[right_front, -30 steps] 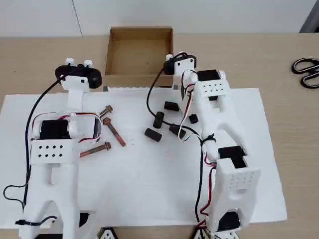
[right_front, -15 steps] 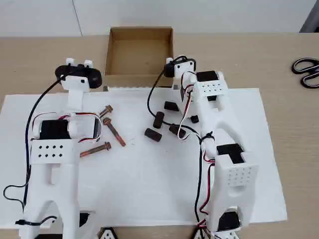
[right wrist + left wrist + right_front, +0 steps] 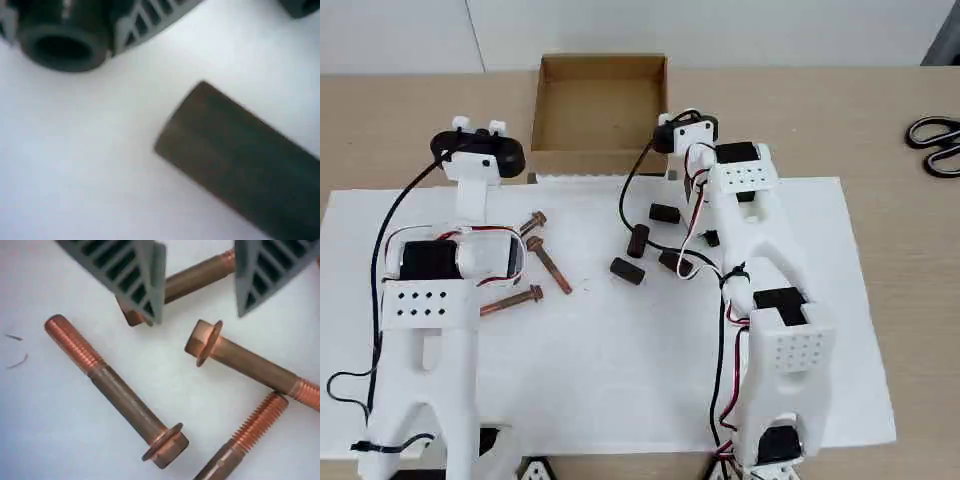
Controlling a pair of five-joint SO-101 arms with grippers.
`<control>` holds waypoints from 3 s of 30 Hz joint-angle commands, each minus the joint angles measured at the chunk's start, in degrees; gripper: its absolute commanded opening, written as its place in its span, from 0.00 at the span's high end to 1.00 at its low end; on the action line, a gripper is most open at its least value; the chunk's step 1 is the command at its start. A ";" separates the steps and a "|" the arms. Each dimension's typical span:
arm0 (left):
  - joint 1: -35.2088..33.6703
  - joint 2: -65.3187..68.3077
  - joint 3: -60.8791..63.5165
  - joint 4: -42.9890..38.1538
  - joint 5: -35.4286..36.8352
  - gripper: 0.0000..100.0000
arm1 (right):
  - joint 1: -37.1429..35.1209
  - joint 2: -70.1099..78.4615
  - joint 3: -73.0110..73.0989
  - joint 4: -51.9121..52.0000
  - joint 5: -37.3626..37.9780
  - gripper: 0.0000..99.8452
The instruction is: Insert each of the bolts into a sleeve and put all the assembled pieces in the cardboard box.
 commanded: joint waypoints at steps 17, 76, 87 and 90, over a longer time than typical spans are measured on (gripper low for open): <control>-0.44 0.53 -9.54 3.78 0.26 0.94 | -2.07 -12.70 -1.32 8.48 -2.20 1.00; -1.76 66.55 -74.51 26.99 -26.20 0.90 | 17.80 -37.76 19.16 17.98 -3.34 1.00; 1.32 66.55 -70.37 26.90 -25.93 0.89 | 17.80 -37.76 19.25 17.98 -3.60 1.00; 0.35 66.55 -69.05 26.90 -25.93 0.89 | 17.80 -37.85 20.66 17.80 -3.60 1.00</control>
